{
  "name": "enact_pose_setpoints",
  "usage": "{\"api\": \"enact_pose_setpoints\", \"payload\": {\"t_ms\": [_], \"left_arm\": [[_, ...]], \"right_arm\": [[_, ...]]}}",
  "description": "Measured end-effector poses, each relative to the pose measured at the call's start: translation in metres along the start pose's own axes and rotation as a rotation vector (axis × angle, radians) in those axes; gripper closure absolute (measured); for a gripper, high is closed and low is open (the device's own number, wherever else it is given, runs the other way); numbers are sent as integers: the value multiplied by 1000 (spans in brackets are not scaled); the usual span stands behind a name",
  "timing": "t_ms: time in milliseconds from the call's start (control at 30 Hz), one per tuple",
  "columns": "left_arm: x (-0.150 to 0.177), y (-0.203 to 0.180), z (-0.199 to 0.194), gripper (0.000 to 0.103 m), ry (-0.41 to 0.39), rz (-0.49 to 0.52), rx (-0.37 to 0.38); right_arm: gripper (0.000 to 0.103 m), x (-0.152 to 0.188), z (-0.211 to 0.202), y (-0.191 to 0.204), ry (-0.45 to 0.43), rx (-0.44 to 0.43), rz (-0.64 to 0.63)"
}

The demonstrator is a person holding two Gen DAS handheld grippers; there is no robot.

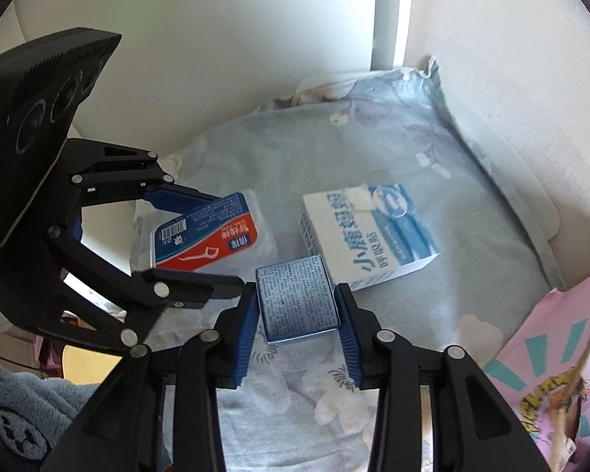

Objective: Organize objects
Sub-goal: 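Carry the floss box and small blue box over the cardboard box with both tools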

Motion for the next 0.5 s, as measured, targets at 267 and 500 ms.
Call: {"api": "enact_pose_setpoints", "payload": {"t_ms": [267, 500], "left_arm": [[-41, 0, -40, 52, -42, 35, 5], [-88, -17, -70, 52, -92, 113, 34]], "right_arm": [[67, -12, -52, -10, -71, 52, 106], [67, -16, -105, -24, -143, 137, 243]]}}
Point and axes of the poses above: each gripper's, at about its wrist camera, not at the fingertips, and z roughly the way its jaws point, y to its left, x to its underside, the point moved 1 cm from there along z, roughly the way its jaws point, and after that the axes turned 7 degrees about y, right-handed, at the moved point
